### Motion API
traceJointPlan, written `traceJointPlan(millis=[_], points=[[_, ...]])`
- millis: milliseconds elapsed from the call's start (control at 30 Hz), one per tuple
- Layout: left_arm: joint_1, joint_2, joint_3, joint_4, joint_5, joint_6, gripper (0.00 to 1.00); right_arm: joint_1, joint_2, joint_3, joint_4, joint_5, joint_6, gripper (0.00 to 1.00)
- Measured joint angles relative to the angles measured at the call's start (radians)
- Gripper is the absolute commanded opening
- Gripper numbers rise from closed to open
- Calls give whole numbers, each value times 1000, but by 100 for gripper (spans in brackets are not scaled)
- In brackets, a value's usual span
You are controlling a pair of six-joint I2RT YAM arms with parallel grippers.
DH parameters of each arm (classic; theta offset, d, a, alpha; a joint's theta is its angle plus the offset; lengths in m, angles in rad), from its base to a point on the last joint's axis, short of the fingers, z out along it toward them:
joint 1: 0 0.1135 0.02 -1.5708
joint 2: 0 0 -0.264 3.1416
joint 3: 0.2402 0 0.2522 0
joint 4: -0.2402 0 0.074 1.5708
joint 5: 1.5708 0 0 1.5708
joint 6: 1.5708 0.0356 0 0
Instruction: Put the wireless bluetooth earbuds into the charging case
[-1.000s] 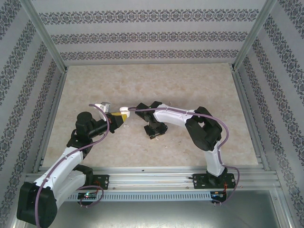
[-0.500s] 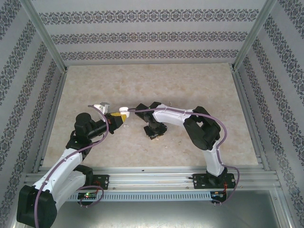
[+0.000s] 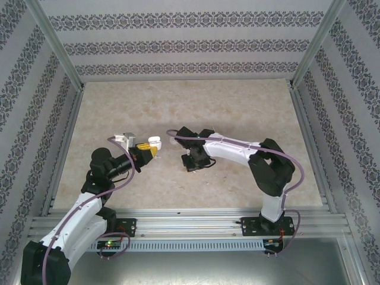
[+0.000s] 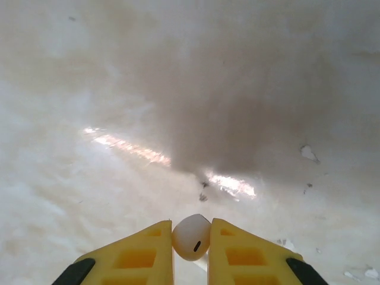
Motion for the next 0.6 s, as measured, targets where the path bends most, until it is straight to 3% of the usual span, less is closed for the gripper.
traceJointPlan(millis=[200, 600], points=[[0, 6, -1, 22, 7, 3, 0, -12, -136, -84, 72, -23, 28, 15], [-60, 188, 6, 166, 22, 8, 0, -79, -401, -190, 153, -122, 52, 16]])
